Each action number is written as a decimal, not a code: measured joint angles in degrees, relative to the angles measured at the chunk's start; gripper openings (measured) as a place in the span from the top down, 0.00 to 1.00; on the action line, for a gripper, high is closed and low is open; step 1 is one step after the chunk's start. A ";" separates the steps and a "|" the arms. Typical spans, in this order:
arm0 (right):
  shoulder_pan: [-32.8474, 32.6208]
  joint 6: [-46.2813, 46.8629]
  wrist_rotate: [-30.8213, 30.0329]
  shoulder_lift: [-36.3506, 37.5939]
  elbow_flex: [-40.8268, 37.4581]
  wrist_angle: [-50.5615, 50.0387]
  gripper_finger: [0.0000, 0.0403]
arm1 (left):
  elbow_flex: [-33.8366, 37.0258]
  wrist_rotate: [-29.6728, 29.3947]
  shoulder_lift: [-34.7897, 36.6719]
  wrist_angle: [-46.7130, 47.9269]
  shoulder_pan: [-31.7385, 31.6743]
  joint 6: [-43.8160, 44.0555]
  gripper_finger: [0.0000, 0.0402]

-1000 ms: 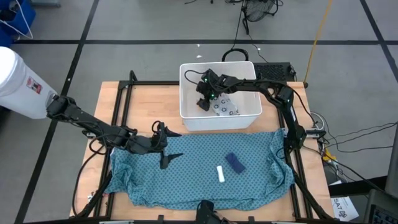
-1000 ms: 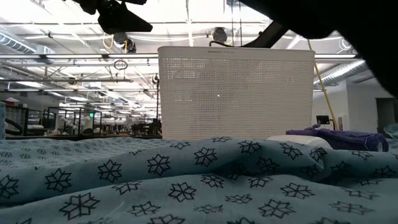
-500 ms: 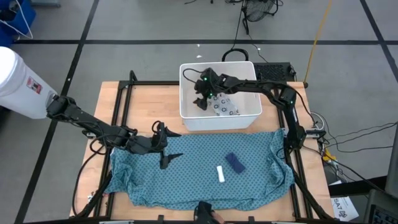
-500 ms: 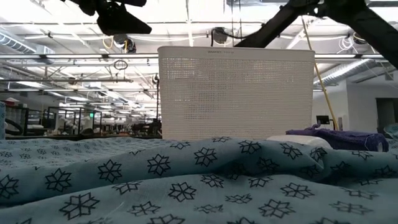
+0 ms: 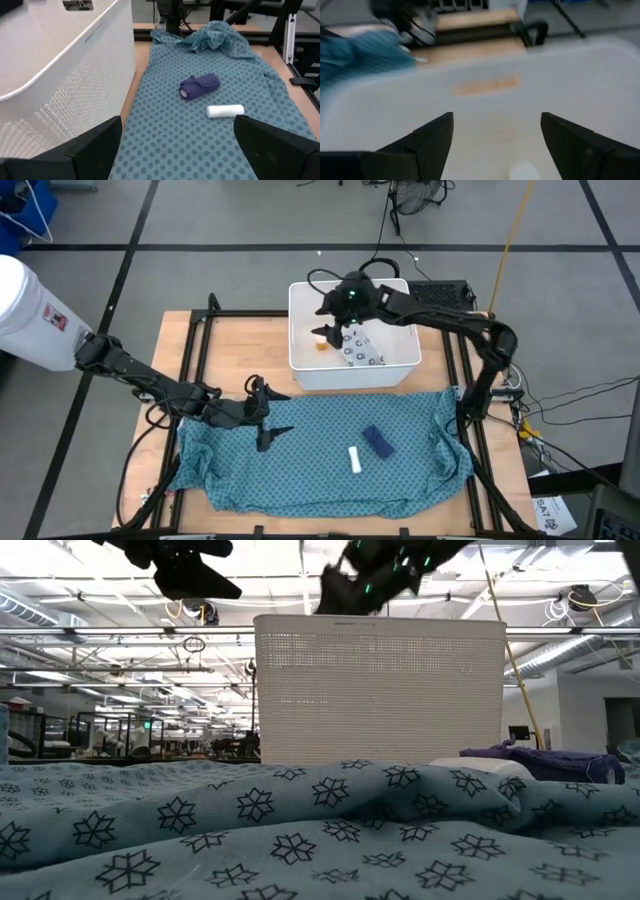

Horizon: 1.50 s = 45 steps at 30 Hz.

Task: Pick & place medical supplies in basket/bin
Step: Put the white rolled gauze into the white bin

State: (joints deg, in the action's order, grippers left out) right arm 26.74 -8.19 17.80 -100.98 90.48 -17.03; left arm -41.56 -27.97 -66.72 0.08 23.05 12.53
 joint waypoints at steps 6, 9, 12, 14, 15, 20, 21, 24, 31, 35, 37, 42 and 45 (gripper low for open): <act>-7.21 1.68 -2.62 9.37 0.02 -4.17 0.32 | 0.00 0.00 0.00 0.26 0.00 -0.10 0.04; -11.64 2.84 -3.02 13.12 -0.44 -7.72 0.33 | 0.00 0.00 0.00 0.26 0.00 -0.04 0.04; -16.28 7.35 -3.09 16.21 -2.94 -8.73 0.34 | 0.00 0.00 0.00 0.24 0.02 0.04 0.04; -19.59 10.47 -4.77 17.75 -5.01 -8.52 0.34 | 0.00 0.00 0.00 0.24 0.00 0.04 0.04; -21.20 11.99 -5.97 18.45 -6.28 -8.72 0.34 | 0.00 0.00 0.00 0.24 0.00 0.15 0.04; -28.05 24.88 -7.59 20.30 -12.11 -10.18 0.34 | 0.00 0.02 0.00 0.24 0.00 1.81 0.04; -29.32 27.38 -7.70 20.38 -13.36 -10.61 0.34 | 0.00 0.02 0.00 0.24 0.00 2.30 0.04; -32.99 33.91 -9.47 20.42 -16.83 -11.70 0.34 | 0.00 0.02 0.00 0.26 0.07 3.48 0.04; -39.17 50.04 -12.47 20.49 -25.28 -11.65 0.34 | 0.00 0.02 -0.02 2.00 0.46 4.86 0.04; -40.82 57.51 -13.34 20.49 -29.56 -11.04 0.34 | 0.00 0.01 -0.01 2.14 1.16 5.43 0.04; -41.46 59.82 -13.35 20.47 -31.43 -9.45 0.34 | 0.00 0.01 -0.02 2.14 1.45 5.38 0.04; -42.49 63.35 -13.27 19.82 -35.24 -4.91 0.34 | 0.00 0.02 -0.02 2.17 1.46 5.21 0.04; -42.62 64.11 -11.69 18.31 -36.86 -1.28 0.34 | 0.00 -0.08 -0.02 2.17 1.42 5.22 0.04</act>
State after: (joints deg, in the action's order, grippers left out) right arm -15.88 55.93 6.11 -82.66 53.61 -18.31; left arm -41.56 -28.05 -66.74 2.24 24.47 17.76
